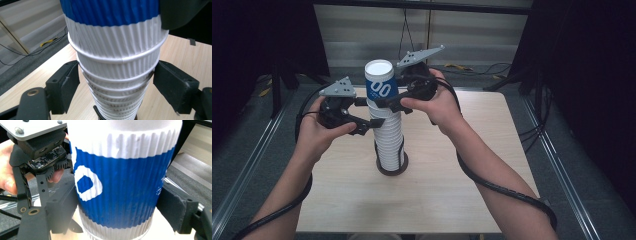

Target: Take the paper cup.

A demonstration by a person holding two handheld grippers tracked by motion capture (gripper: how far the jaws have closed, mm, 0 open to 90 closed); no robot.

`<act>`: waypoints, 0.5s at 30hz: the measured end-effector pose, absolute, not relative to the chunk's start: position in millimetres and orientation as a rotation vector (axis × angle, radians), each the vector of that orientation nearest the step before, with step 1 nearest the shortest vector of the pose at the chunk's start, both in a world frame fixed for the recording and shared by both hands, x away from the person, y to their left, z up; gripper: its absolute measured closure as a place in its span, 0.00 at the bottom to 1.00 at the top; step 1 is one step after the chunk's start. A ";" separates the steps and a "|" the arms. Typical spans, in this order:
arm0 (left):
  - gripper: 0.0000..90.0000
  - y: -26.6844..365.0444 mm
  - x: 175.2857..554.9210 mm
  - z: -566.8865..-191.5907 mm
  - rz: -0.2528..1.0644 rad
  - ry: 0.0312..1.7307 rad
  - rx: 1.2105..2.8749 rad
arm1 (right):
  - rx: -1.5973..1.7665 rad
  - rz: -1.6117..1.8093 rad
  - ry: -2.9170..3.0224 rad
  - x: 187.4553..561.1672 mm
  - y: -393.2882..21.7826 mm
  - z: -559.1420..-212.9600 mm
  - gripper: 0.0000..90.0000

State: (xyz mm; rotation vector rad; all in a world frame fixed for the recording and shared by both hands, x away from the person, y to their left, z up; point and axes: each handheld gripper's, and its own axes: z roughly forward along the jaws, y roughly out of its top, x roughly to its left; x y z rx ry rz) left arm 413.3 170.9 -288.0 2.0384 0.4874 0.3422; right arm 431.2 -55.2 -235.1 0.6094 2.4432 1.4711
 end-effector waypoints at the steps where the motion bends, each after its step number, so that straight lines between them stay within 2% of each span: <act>1: 0.23 171.0 413.4 -288.2 0.341 0.488 2.036 | 0.609 1.471 2.443 431.2 -55.2 -235.1 0.22; 4: 0.23 170.0 413.1 -287.7 0.346 0.478 2.030 | 0.604 1.472 2.438 430.9 -55.2 -235.4 0.22; 6: 0.16 167.9 412.3 -285.7 0.325 0.488 2.002 | 0.602 1.474 2.436 430.6 -55.2 -235.8 0.22; 15: 0.20 166.2 414.3 -283.9 0.334 0.491 1.987 | 0.598 1.498 2.421 430.2 -56.7 -232.8 0.23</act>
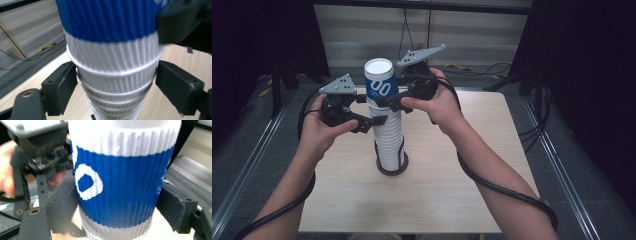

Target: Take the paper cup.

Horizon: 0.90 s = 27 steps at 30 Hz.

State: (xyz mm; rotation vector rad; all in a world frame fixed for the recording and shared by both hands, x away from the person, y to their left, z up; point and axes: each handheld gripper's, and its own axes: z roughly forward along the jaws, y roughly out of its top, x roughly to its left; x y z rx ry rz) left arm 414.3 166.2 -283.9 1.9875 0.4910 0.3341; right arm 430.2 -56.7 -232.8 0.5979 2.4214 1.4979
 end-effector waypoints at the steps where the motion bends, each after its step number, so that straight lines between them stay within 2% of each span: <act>1: 0.20 166.2 414.3 -283.9 0.334 0.491 1.987 | 0.598 1.498 2.421 430.2 -56.7 -232.8 0.23; 27: 0.23 167.9 411.8 -281.6 0.341 0.492 1.996 | 0.597 1.566 2.371 428.1 -65.6 -208.9 0.24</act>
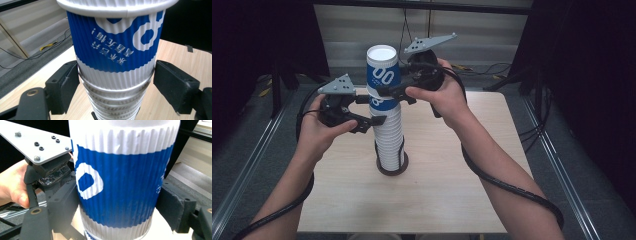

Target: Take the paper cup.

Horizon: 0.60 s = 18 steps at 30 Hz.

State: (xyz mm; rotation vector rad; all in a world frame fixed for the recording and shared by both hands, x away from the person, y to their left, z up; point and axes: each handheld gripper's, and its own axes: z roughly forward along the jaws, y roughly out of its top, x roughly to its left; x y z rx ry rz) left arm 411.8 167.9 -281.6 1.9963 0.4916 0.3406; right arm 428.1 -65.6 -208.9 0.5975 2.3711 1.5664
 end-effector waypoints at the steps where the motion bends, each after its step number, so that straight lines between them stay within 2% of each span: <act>1: 0.23 168.0 411.8 -281.6 0.340 0.492 1.996 | 0.599 1.568 2.369 428.2 -65.8 -208.6 0.24; 18: 0.24 167.4 410.6 -282.7 0.325 0.493 1.988 | 0.592 1.660 2.309 425.4 -78.2 -193.4 0.24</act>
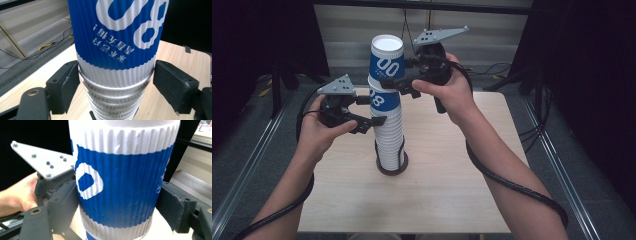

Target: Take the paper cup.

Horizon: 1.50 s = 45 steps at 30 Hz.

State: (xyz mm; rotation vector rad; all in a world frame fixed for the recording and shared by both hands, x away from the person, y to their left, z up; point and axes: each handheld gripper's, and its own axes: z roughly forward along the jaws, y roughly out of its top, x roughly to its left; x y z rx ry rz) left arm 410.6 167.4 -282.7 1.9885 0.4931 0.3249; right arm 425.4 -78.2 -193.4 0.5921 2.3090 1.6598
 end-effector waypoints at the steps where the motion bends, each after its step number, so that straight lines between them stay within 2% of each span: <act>1: 0.24 167.1 410.6 -282.7 0.323 0.493 1.989 | 0.599 1.672 2.305 425.2 -79.3 -193.0 0.24; 15: 0.24 167.6 408.9 -284.7 0.345 0.492 1.997 | 0.607 1.688 2.260 424.0 -91.1 -184.4 0.24; 35: 0.24 171.5 403.1 -288.9 0.342 0.506 2.010 | 0.710 1.662 2.207 423.6 -150.7 -208.8 0.24; 45: 0.24 176.3 396.5 -296.0 0.337 0.516 2.014 | 0.692 1.633 2.235 416.2 -158.4 -226.1 0.24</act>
